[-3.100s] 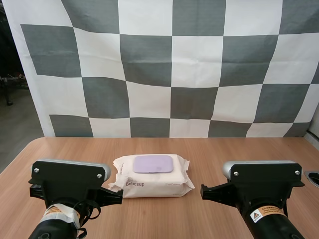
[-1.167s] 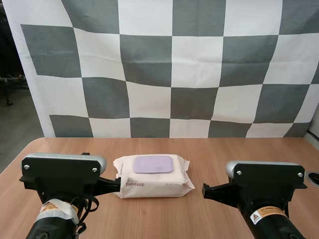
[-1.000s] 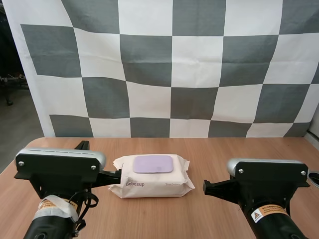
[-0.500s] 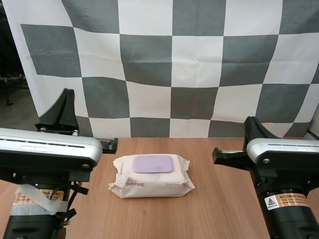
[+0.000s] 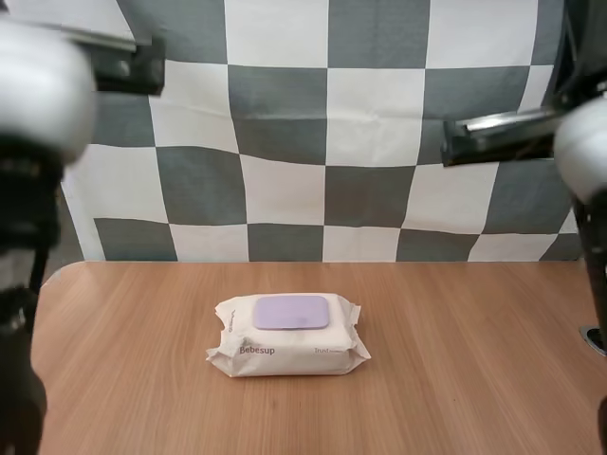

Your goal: Open the wet wipes lid

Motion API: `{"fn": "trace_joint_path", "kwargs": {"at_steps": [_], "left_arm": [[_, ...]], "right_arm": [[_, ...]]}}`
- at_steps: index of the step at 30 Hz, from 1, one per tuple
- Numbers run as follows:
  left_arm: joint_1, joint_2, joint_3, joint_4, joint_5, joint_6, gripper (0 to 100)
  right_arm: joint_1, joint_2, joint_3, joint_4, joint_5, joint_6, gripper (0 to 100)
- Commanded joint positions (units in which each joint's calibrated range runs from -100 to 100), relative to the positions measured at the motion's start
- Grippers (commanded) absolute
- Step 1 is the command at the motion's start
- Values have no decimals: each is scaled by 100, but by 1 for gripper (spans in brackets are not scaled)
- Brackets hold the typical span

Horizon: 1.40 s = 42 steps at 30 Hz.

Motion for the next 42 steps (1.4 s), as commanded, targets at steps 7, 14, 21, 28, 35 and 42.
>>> {"fn": "trace_joint_path", "kwargs": {"at_steps": [7, 14, 21, 28, 35, 42], "left_arm": [[3, 2397, -3215, 3, 8707, 1852, 0], [3, 3314, -3359, 51, 12098, 2512, 0], [11, 4358, -3310, -137, 14308, 1982, 0], [310, 4380, -2224, -2152, 14390, 2944, 0], [986, 4380, -1230, -3498, 14629, 4029, 0], [1718, 4966, -947, -5063, 15862, 5995, 0]], "right_arm": [[3, 2239, -3160, -2737, 6793, -128, 0], [3, 3339, -3270, -2240, 9139, -1397, 0], [3, 4204, -3270, -846, 11116, -2660, 0], [3, 4322, -3036, 199, 11036, -3648, 0], [3, 4332, -1993, 243, 9755, -4073, 0], [3, 4552, -1619, 241, 9727, -4073, 0]]}}
